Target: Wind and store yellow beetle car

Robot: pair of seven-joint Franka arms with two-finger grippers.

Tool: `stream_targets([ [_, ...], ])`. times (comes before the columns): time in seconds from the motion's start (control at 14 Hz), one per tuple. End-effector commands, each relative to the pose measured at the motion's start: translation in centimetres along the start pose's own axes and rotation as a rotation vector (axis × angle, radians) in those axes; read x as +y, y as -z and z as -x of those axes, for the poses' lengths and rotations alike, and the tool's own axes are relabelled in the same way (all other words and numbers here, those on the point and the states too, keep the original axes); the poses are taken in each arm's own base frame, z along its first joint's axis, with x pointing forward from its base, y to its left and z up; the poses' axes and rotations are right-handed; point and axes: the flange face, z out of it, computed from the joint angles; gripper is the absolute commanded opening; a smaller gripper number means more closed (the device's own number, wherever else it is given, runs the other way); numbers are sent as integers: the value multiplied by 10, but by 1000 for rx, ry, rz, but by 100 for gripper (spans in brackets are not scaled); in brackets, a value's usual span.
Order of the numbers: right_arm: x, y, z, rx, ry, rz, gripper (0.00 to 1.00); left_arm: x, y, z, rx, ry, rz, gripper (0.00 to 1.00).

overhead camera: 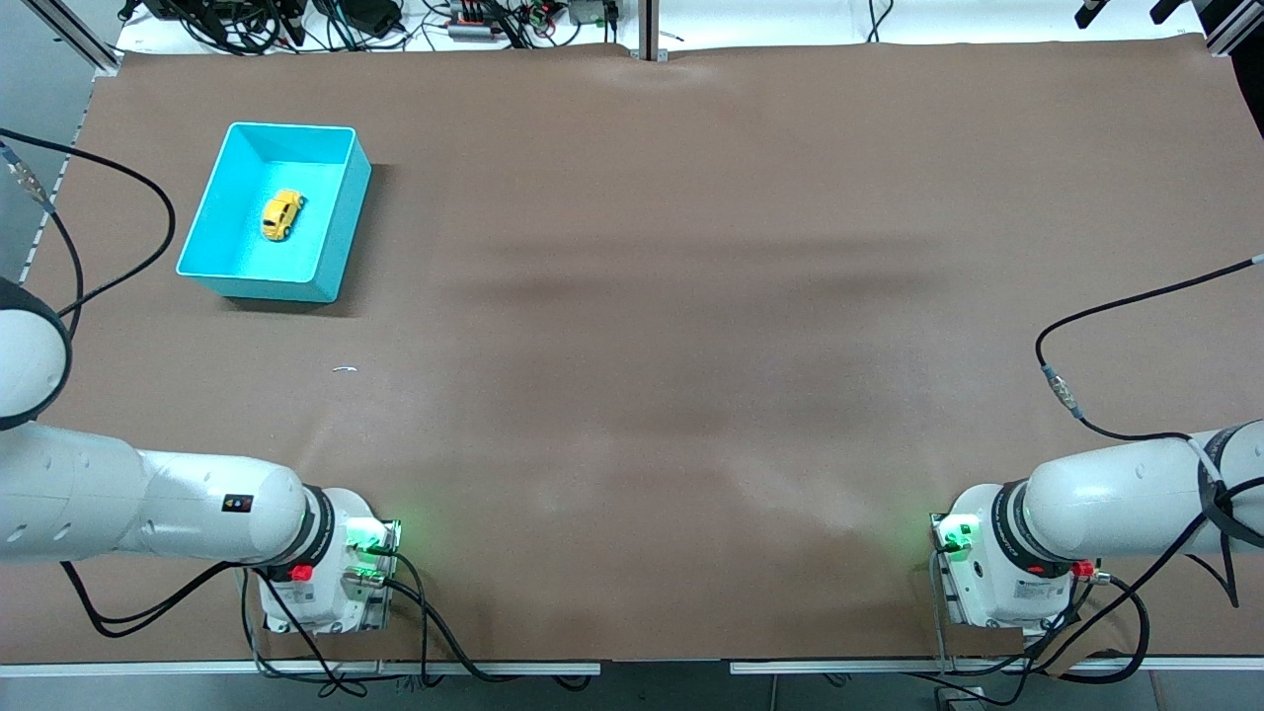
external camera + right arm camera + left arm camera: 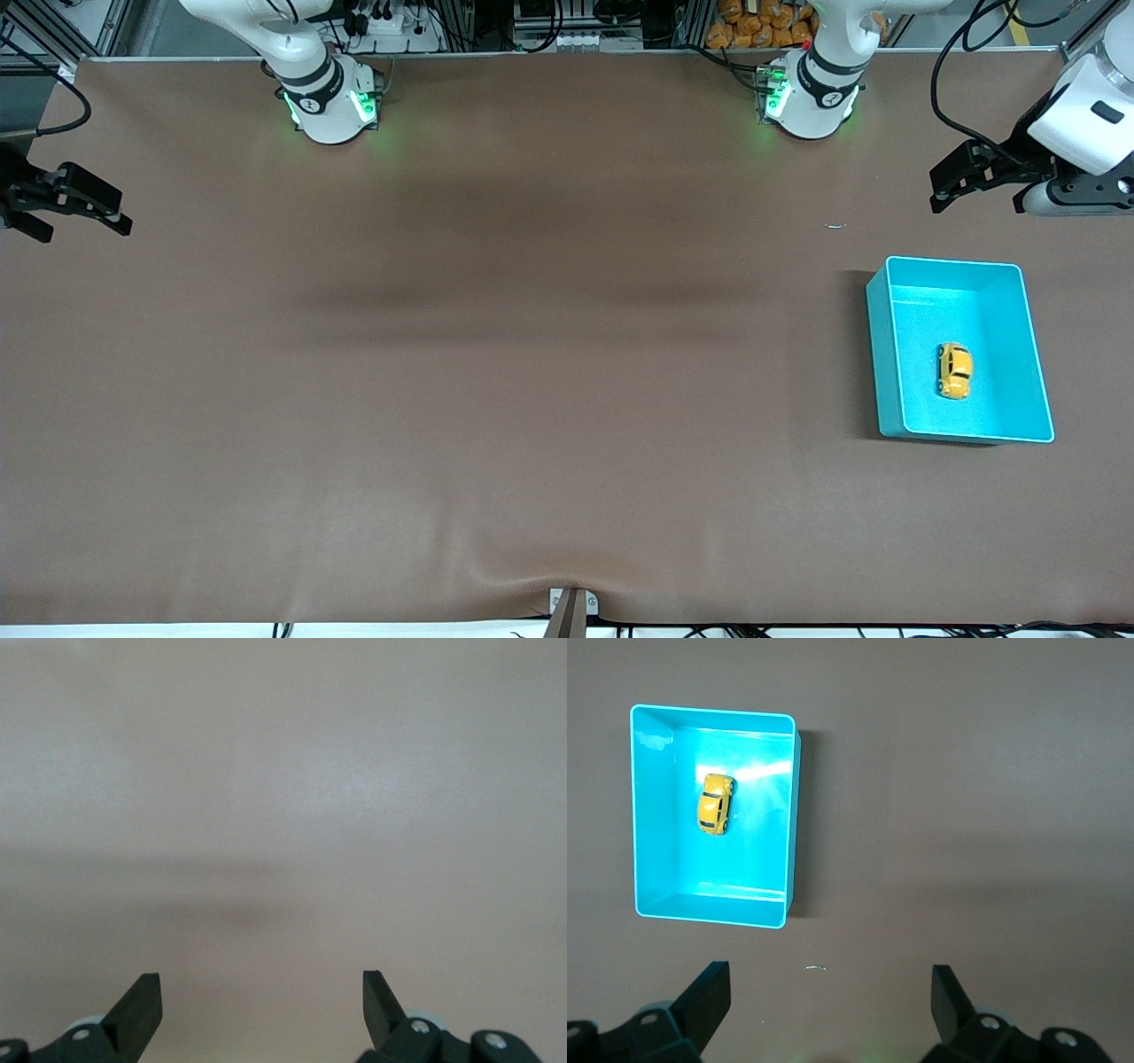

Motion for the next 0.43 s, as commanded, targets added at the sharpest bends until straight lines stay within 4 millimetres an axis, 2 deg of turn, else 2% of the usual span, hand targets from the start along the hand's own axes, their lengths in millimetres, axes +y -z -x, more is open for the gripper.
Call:
stream_targets([
  [0.0, 3, 1, -1, -3, -8, 0, 100, -1, 5, -2, -9, 1, 15, 100],
  [0.36, 3, 2, -1, -1, -7, 1, 100, -2, 6, -2, -7, 0, 6, 100],
])
